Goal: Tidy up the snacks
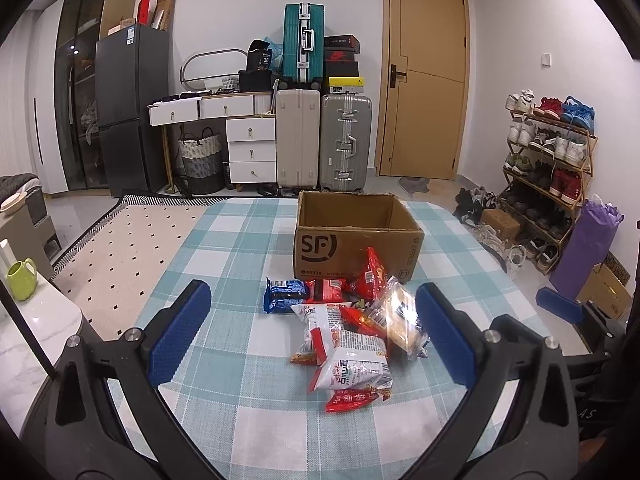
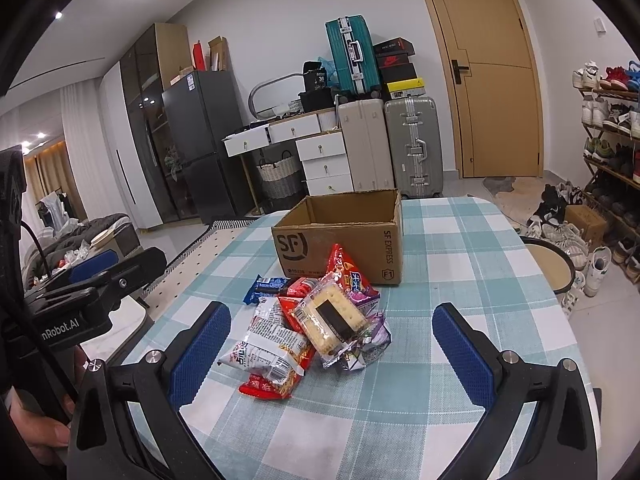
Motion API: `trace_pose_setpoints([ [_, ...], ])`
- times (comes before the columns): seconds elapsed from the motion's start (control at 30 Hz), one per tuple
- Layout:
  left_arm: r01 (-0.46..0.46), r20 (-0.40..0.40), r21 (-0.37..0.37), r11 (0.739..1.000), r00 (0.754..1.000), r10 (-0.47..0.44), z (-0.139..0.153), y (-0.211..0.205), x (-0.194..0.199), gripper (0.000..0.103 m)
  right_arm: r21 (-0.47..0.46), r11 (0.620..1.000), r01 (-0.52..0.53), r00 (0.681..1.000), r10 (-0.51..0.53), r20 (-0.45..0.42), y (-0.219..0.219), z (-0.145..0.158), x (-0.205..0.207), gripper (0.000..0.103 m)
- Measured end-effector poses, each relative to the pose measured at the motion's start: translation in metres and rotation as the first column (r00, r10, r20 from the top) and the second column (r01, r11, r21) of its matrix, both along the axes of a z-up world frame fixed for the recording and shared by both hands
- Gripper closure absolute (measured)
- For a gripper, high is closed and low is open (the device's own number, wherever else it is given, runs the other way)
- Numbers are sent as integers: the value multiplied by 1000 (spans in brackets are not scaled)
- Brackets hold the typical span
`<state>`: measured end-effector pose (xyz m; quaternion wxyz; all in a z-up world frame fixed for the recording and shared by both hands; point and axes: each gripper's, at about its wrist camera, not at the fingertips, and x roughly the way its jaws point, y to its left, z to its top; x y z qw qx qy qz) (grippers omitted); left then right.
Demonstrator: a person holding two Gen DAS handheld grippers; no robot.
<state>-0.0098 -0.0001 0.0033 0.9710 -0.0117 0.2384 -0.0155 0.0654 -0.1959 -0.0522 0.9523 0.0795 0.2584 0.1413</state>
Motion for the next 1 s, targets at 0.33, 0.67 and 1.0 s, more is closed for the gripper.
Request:
trace_pose_setpoints([
  [0.33,2,10,4,1000,1000,-2,1,-1,-2,1,3,1000,4,1000,-4,-2,1,0,-1,0],
  [0.67,0,-6,2,1000,1000,0,-3,-1,0,1,5,1000,5,1000,-5,-3,-2,1,-3,0],
  [1.0,2,-12,-2,1000,1000,-2,-5,0,1,1,4,1000,16,1000,-16,-3,-6,0,-4,0],
])
